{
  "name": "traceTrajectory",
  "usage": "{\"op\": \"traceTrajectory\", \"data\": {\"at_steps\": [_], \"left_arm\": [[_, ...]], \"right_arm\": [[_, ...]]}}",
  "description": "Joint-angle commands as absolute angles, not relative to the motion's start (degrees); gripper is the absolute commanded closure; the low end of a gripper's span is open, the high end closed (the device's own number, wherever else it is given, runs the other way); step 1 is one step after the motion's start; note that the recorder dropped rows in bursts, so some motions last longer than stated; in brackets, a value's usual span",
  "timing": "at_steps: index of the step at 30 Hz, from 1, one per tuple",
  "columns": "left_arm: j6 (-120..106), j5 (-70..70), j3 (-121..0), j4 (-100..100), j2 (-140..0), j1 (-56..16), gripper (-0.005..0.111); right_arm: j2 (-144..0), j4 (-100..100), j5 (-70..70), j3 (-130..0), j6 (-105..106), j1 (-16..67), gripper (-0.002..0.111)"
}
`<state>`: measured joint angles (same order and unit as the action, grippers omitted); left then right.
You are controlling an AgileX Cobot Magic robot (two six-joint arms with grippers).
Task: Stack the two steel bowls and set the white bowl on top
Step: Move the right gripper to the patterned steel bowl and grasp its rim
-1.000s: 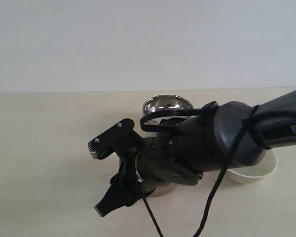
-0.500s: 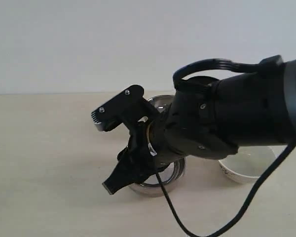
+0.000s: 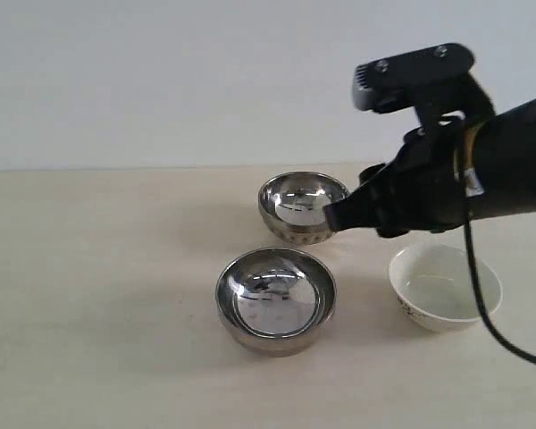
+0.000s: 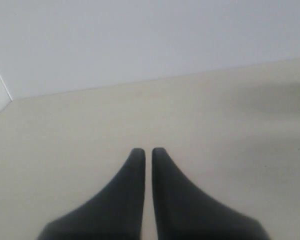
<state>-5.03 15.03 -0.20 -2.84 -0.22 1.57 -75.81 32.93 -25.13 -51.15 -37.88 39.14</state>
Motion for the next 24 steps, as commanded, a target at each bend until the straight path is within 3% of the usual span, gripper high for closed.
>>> {"op": "traceTrajectory", "data": {"at_steps": [1, 15, 24], "left_arm": [[-4.5, 14.6, 0.0, -2.4, 0.0, 1.7, 0.103], [-4.5, 14.6, 0.0, -2.4, 0.0, 1.7, 0.103], [-4.5, 14.6, 0.0, -2.4, 0.0, 1.7, 0.103]], "right_arm": [[-71.9, 33.4, -29.8, -50.7, -39.2, 34.5, 0.067], [-72.7, 31.4, -28.0, -50.9, -39.2, 29.1, 0.067], [-83.3, 27.4, -26.8, -58.6, -37.9, 29.1, 0.067]]}}
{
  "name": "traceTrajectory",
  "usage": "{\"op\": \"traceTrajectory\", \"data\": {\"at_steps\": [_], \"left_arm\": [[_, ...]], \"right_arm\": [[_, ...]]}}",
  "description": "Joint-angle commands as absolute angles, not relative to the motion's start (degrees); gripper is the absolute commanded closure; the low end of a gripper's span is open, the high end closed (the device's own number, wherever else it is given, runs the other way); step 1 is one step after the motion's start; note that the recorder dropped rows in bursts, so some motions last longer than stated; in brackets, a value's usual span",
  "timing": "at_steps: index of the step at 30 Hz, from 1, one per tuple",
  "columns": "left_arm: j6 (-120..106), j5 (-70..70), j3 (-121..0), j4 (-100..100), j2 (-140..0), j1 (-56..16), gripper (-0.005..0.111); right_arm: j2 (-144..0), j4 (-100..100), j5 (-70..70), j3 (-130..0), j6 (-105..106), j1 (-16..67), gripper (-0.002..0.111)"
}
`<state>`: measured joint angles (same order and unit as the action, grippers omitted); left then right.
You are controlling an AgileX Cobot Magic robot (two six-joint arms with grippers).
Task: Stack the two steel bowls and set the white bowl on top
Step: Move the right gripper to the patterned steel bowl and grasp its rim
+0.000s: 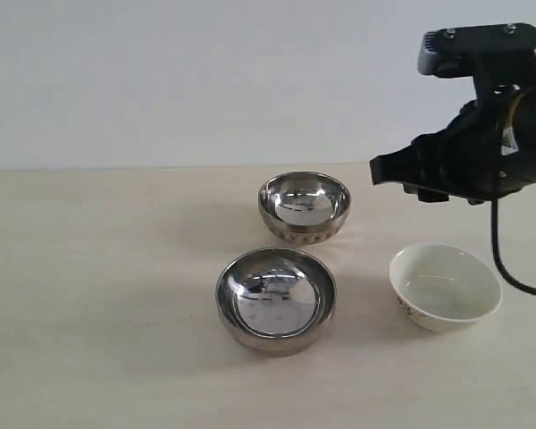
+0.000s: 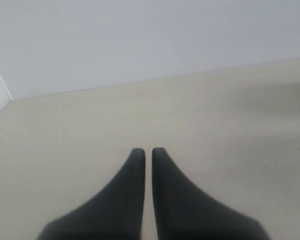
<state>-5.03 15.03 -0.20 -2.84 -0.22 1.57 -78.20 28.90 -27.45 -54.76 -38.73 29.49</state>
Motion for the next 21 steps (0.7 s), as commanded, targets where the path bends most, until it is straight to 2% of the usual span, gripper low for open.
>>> {"op": "traceTrajectory", "data": {"at_steps": [1, 12, 21], "left_arm": [[-4.5, 14.6, 0.0, -2.4, 0.0, 1.7, 0.103], [-4.5, 14.6, 0.0, -2.4, 0.0, 1.7, 0.103], [-4.5, 14.6, 0.0, -2.4, 0.0, 1.7, 0.103]], "right_arm": [[-85.6, 26.8, -26.8, -60.4, -38.0, 29.1, 0.067], [-106.1, 25.1, -26.8, -78.5, -39.0, 28.1, 0.067], [-114.8, 14.8, -23.5, -83.5, -31.4, 21.8, 0.067]]}}
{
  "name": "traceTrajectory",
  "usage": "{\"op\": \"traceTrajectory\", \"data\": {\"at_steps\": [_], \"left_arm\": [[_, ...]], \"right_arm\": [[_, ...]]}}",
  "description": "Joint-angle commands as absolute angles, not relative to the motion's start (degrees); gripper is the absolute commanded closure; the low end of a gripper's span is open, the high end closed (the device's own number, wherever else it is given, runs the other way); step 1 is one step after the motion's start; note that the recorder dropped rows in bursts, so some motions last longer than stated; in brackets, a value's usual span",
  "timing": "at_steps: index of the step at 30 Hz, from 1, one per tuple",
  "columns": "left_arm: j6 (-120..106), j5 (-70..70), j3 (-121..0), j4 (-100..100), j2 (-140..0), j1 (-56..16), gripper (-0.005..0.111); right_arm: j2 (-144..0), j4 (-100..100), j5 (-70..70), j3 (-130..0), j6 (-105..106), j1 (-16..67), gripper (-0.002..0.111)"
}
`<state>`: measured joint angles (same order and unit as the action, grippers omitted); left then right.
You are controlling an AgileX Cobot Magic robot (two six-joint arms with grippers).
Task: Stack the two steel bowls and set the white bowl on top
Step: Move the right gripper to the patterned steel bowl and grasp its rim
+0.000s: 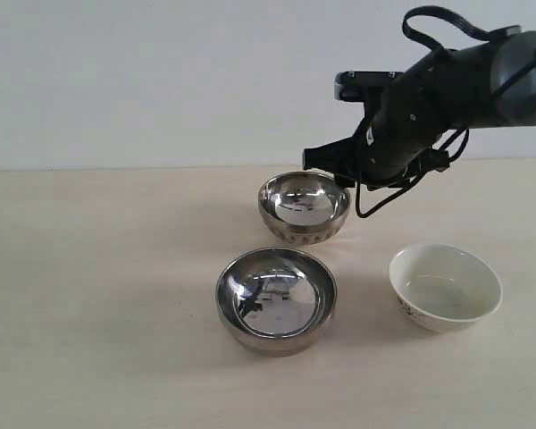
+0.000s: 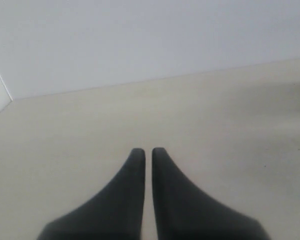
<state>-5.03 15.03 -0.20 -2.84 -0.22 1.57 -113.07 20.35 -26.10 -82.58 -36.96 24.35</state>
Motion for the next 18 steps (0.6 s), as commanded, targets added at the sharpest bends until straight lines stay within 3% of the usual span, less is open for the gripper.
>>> {"op": "traceTrajectory", "data": {"at_steps": [1, 18], "left_arm": [[-4.5, 14.6, 0.0, -2.4, 0.0, 1.7, 0.103], [-4.5, 14.6, 0.0, -2.4, 0.0, 1.7, 0.103]], "right_arm": [[-115.3, 13.3, -22.6, -83.5, -30.0, 21.6, 0.067], [-126.1, 7.5, -9.8, -84.7, -28.6, 21.2, 0.067]]}}
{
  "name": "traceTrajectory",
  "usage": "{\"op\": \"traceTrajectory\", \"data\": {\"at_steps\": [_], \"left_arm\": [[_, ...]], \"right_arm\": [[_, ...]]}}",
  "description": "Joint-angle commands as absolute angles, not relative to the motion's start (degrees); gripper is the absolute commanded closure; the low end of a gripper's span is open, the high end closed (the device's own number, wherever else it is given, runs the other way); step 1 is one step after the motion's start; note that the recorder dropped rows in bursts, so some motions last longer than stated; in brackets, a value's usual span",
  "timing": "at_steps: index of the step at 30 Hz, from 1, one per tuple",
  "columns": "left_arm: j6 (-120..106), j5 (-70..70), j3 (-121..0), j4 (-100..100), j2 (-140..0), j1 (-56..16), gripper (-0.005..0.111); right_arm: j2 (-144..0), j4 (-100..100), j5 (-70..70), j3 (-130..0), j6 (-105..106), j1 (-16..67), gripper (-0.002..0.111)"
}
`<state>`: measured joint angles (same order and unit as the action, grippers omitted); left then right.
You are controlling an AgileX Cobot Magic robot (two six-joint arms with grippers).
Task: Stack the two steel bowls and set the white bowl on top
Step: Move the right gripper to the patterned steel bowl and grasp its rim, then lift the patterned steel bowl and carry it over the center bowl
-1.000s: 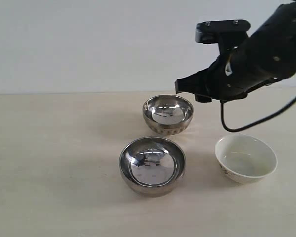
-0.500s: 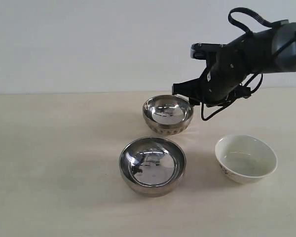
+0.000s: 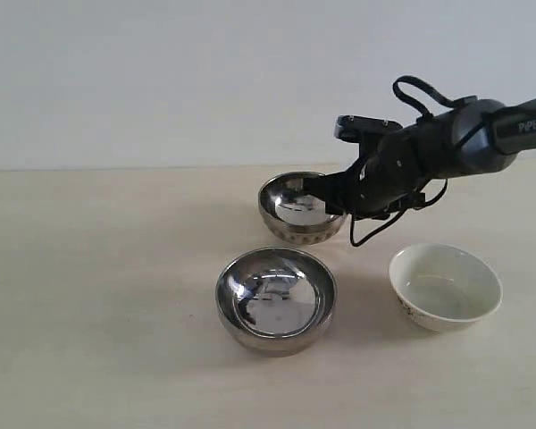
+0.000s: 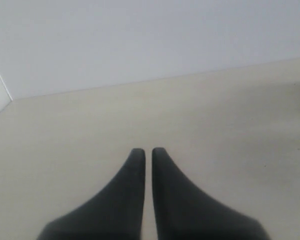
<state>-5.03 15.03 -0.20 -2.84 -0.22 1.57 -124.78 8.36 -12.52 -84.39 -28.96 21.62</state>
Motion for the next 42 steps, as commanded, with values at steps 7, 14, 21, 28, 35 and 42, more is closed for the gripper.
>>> {"op": "traceTrajectory", "data": {"at_steps": [7, 14, 21, 28, 35, 42], "left_arm": [[-4.5, 14.6, 0.0, -2.4, 0.0, 1.7, 0.103], [-4.5, 14.6, 0.0, -2.4, 0.0, 1.7, 0.103], [-4.5, 14.6, 0.0, -2.4, 0.0, 1.7, 0.103], [-4.5, 14.6, 0.0, -2.4, 0.0, 1.7, 0.103], [-4.5, 14.6, 0.0, -2.4, 0.0, 1.7, 0.103], [-4.5, 14.6, 0.0, -2.4, 0.0, 1.7, 0.103]], "right_arm": [[-125.1, 7.5, -9.5, -84.7, -28.5, 21.2, 0.108], [-119.7, 7.4, -11.5, -84.7, -28.1, 21.2, 0.108], [-112.1, 7.4, -17.0, -84.7, -25.6, 21.2, 0.108], [-101.8, 6.8, -24.6, -84.7, -20.5, 21.2, 0.108], [-95.2, 1.3, -34.7, -84.7, -11.0, 21.2, 0.108], [-94.4, -10.0, -40.5, -84.7, -2.0, 21.2, 0.108]]}}
